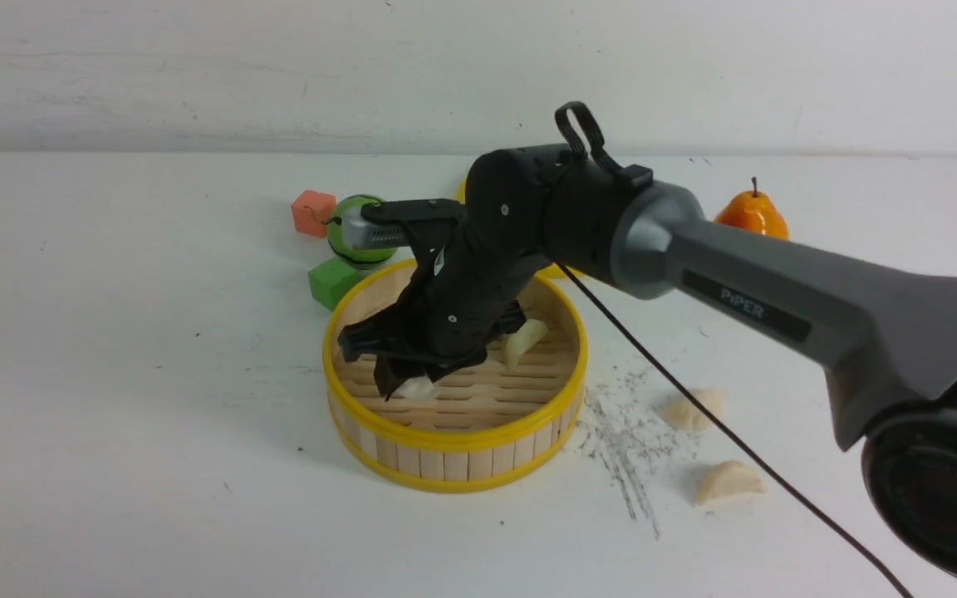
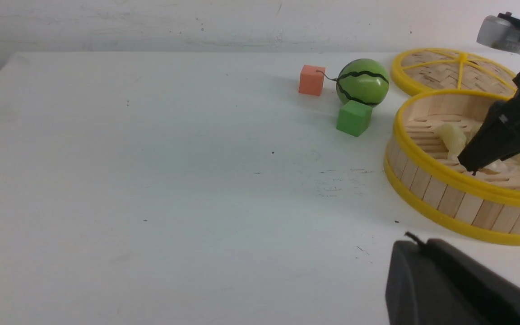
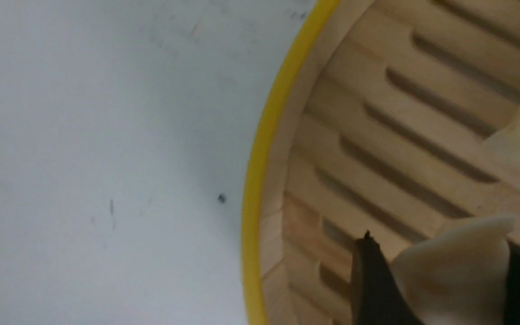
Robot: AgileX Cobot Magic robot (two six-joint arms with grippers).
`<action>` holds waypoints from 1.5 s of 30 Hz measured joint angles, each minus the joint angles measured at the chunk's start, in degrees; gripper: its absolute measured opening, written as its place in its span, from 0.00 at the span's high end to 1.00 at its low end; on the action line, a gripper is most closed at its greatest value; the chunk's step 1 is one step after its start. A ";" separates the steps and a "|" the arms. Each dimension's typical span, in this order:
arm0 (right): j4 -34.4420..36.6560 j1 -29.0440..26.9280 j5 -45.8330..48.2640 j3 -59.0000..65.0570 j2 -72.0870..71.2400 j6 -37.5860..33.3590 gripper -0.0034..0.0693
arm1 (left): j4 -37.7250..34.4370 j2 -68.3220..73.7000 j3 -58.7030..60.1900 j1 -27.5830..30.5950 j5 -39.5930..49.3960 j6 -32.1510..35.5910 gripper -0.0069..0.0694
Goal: Put the dumplings into the steamer on the white table.
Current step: 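Place the dumpling in the bamboo steamer basket with the right gripper, then reach for and grasp a dumpling lying on the table beside the steamer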
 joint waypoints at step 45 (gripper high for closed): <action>-4.02 -20.52 -28.21 46.50 -21.08 8.87 0.32 | 0.51 0.00 0.17 0.00 -1.06 -0.06 0.87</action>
